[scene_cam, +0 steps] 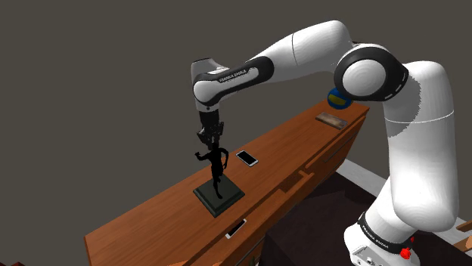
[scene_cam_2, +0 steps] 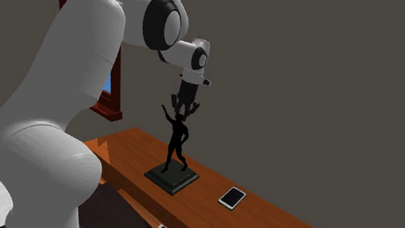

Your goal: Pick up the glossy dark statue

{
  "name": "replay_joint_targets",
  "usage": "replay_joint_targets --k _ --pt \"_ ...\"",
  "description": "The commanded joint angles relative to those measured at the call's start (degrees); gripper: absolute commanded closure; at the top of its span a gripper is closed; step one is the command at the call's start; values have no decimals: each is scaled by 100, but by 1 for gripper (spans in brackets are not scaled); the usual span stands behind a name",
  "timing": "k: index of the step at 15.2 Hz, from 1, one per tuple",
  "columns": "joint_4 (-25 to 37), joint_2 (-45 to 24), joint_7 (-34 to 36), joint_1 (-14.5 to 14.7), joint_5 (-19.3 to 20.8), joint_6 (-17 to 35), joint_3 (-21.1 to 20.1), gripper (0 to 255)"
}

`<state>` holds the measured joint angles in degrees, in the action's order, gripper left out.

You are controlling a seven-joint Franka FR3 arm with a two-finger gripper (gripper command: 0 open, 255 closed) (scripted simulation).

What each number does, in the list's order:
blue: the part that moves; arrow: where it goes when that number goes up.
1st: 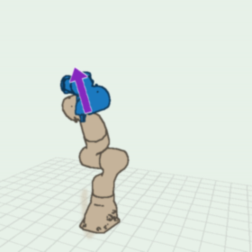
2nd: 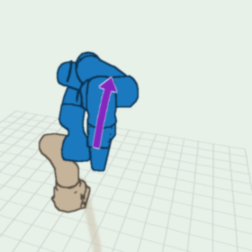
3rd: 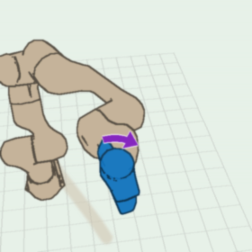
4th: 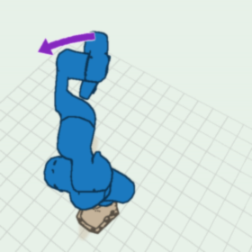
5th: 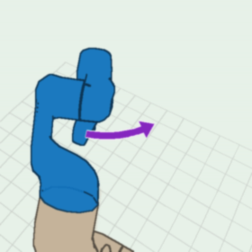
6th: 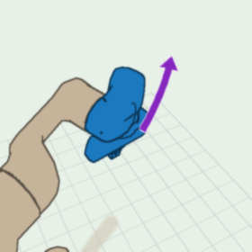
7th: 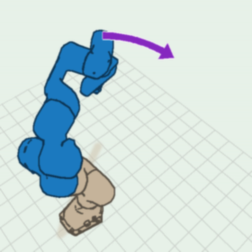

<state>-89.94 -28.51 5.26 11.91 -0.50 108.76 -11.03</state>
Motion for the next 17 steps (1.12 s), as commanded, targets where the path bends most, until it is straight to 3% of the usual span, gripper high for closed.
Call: replay_joint_targets --k 1,5,17 --pt "-2 -5 0 0 -1 2 1 255" --pt "6 -13 -1 0 1 3 1 255" --pt "535 255 32 -8 -38 -790 -25 255"
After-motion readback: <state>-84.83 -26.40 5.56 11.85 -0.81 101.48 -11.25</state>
